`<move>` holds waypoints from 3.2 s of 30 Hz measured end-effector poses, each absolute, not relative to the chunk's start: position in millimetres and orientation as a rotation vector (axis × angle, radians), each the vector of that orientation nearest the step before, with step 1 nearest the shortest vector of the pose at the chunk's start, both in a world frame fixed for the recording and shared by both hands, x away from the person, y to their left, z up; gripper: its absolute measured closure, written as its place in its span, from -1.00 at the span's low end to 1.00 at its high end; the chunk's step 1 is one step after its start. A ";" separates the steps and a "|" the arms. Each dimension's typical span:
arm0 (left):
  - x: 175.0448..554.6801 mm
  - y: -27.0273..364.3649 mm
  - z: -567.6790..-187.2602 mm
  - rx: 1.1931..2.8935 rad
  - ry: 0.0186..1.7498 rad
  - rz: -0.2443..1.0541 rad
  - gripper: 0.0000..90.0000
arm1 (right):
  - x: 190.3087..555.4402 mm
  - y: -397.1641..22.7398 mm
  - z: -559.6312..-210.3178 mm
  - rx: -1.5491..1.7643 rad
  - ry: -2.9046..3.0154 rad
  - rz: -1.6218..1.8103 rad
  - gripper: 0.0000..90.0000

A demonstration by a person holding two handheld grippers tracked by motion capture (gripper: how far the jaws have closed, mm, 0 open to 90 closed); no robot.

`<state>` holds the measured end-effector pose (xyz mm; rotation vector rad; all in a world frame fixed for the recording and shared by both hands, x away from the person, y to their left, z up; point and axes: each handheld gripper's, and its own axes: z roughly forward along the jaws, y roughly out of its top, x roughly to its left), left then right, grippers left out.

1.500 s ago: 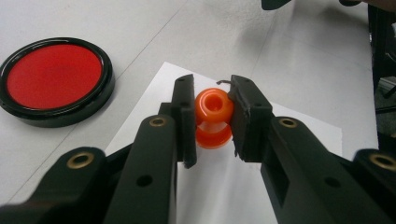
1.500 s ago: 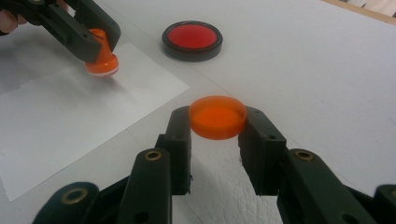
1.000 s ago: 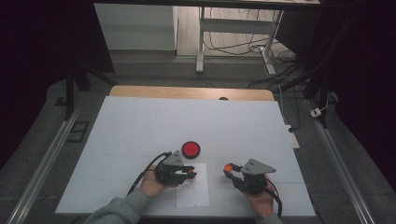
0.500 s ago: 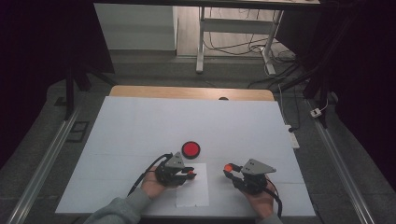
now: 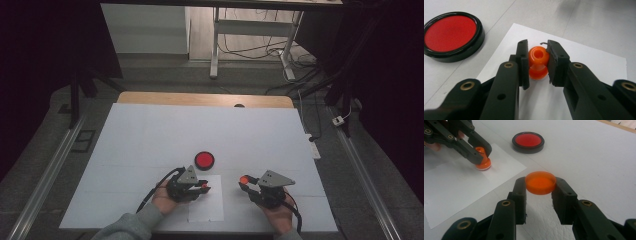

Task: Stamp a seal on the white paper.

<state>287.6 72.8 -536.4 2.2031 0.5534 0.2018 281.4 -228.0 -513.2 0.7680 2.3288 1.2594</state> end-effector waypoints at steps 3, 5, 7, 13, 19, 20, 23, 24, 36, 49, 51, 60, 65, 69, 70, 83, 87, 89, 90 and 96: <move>285.3 72.4 -537.6 2.201 0.544 0.227 0.62 | 281.9 -227.0 -513.4 0.756 2.332 1.268 0.43; 284.2 72.6 -538.5 2.197 0.537 0.240 0.62 | 281.8 -227.1 -513.3 0.761 2.333 1.263 0.43; 283.4 72.7 -539.2 2.192 0.533 0.246 0.62 | 281.9 -227.6 -513.1 0.762 2.328 1.260 0.43; 283.0 73.4 -539.4 2.198 0.528 0.253 0.62 | 281.5 -229.0 -512.1 0.769 2.319 1.278 0.43; 283.6 73.7 -539.6 2.194 0.529 0.244 0.62 | 281.2 -228.4 -511.4 0.763 2.320 1.264 0.43; 283.5 73.6 -539.6 2.194 0.530 0.245 0.62 | 281.2 -228.4 -511.3 0.763 2.320 1.264 0.43; 282.9 73.1 -539.7 2.193 0.534 0.249 0.62 | 281.3 -228.5 -511.7 0.766 2.321 1.269 0.43; 282.9 73.0 -539.7 2.193 0.536 0.249 0.62 | 281.1 -228.8 -511.5 0.769 2.319 1.264 0.43; 281.2 72.1 -540.0 2.195 0.531 0.268 0.63 | 281.2 -228.5 -511.3 0.762 2.315 1.273 0.43; 282.4 71.4 -538.2 2.206 0.547 0.256 0.62 | 280.4 -227.6 -510.8 0.757 2.316 1.275 0.43; 281.9 70.7 -537.8 2.208 0.546 0.261 0.62 | 280.4 -227.3 -511.0 0.759 2.317 1.275 0.43; 289.3 80.5 -526.6 2.128 0.548 0.228 0.61 | 280.4 -227.7 -510.2 0.756 2.312 1.279 0.43; 292.9 93.0 -513.2 2.040 0.572 0.212 0.61 | 281.1 -228.8 -510.3 0.763 2.314 1.268 0.43; 294.0 94.7 -512.7 2.025 0.579 0.194 0.61 | 281.4 -228.0 -511.0 0.760 2.316 1.274 0.43; 293.8 94.8 -512.2 2.018 0.581 0.188 0.61 | 281.4 -228.0 -511.0 0.759 2.316 1.277 0.43; 293.4 106.3 -497.1 1.965 0.588 0.173 0.61 | 281.8 -227.7 -511.4 0.757 2.319 1.270 0.43; 293.6 110.5 -493.2 1.956 0.599 0.169 0.61 | 282.1 -227.1 -511.8 0.750 2.321 1.277 0.43; 293.7 112.4 -491.3 1.954 0.599 0.166 0.61 | 282.2 -226.9 -511.9 0.750 2.322 1.278 0.43; 293.6 113.3 -490.3 1.952 0.597 0.165 0.61 | 282.2 -226.8 -511.9 0.751 2.322 1.278 0.43; 292.5 118.8 -483.3 1.934 0.596 0.159 0.60 | 282.2 -226.1 -511.8 0.752 2.327 1.270 0.43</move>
